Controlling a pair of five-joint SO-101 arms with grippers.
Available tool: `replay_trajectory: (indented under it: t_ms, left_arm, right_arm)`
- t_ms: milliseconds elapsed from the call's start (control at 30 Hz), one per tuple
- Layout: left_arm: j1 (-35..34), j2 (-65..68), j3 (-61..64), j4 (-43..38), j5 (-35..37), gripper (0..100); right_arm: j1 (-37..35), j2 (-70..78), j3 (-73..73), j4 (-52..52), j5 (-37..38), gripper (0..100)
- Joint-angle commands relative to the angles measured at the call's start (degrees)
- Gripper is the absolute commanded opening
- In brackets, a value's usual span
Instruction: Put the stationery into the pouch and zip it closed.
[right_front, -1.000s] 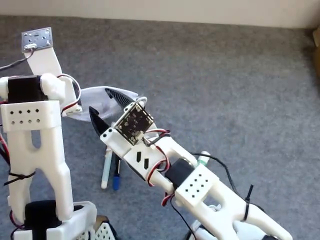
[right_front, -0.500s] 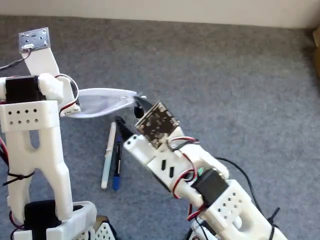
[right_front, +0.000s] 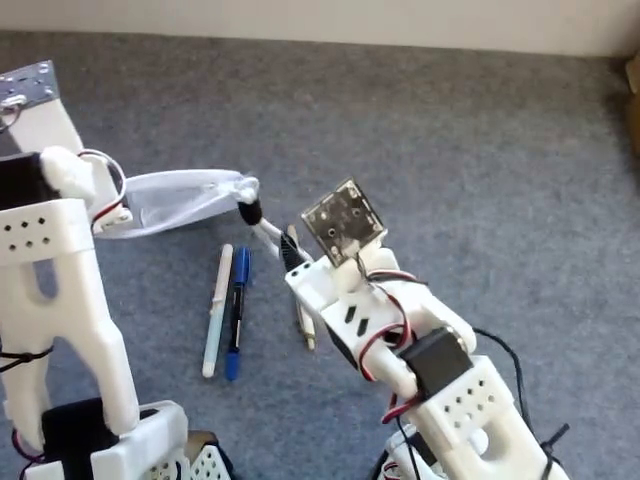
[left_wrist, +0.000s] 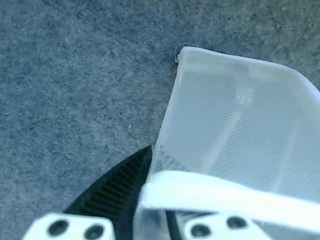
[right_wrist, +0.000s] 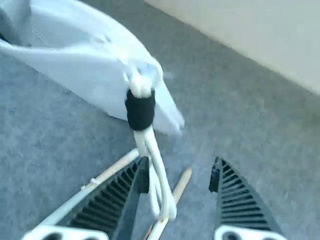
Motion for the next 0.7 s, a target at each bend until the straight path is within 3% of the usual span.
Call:
replay_trajectory:
  t_ms: [0, 300, 467, 667]
  left_arm:
    - [-4.1, 1.0, 0.1, 0.3, 0.4, 1]
    - [-6.9, 1.0, 0.5, 0.4, 0.4, 1]
    - [-6.9, 1.0, 0.6, 0.4, 0.4, 1]
    - [-6.9, 1.0, 0.6, 0.4, 0.4, 1]
  right_arm:
    - [0.7, 7.9, -4.7, 0.6, -2.0, 19.4]
    - [0.7, 27.8, -14.4, 0.7, -2.1, 19.3]
    - [1.0, 36.3, -19.3, 0.7, -2.1, 13.5]
    - [2.2, 37.7, -23.8, 5.6, -2.1, 12.8]
